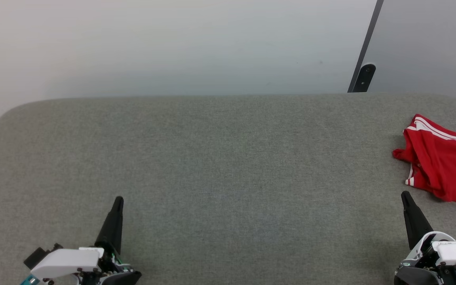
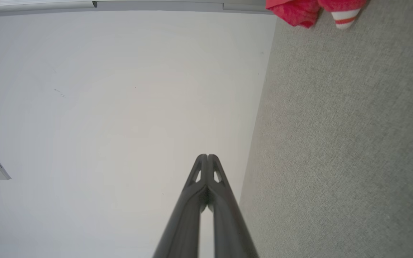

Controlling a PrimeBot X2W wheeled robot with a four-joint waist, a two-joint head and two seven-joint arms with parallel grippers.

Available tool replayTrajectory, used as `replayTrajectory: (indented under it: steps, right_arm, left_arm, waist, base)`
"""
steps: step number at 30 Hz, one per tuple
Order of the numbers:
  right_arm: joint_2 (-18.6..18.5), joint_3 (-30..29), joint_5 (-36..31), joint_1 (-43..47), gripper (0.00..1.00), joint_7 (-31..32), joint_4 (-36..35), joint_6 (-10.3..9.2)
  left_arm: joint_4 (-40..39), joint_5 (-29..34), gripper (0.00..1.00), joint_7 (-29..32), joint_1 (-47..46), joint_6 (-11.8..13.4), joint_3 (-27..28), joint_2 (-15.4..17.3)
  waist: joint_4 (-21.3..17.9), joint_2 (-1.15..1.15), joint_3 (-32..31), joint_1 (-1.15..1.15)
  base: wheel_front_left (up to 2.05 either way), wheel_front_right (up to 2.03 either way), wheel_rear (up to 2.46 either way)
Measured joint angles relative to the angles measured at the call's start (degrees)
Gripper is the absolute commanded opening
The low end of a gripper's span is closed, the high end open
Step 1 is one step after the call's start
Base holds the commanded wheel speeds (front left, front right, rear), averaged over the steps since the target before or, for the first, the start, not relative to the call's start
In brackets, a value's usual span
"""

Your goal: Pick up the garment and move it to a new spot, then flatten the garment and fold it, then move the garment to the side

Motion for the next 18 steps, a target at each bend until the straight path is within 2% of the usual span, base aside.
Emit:
replayTrajectory:
  steps: [18]
  right_arm:
    - [0.0,0.0,0.0,0.0,0.0,0.0,0.0,0.0]
  left_arm:
    - [0.0,0.0,0.0,0.0,0.0,0.0,0.1,0.0]
  waist:
    - [0.0,0.0,0.0,0.0]
  base:
    - [0.0,0.0,0.0]
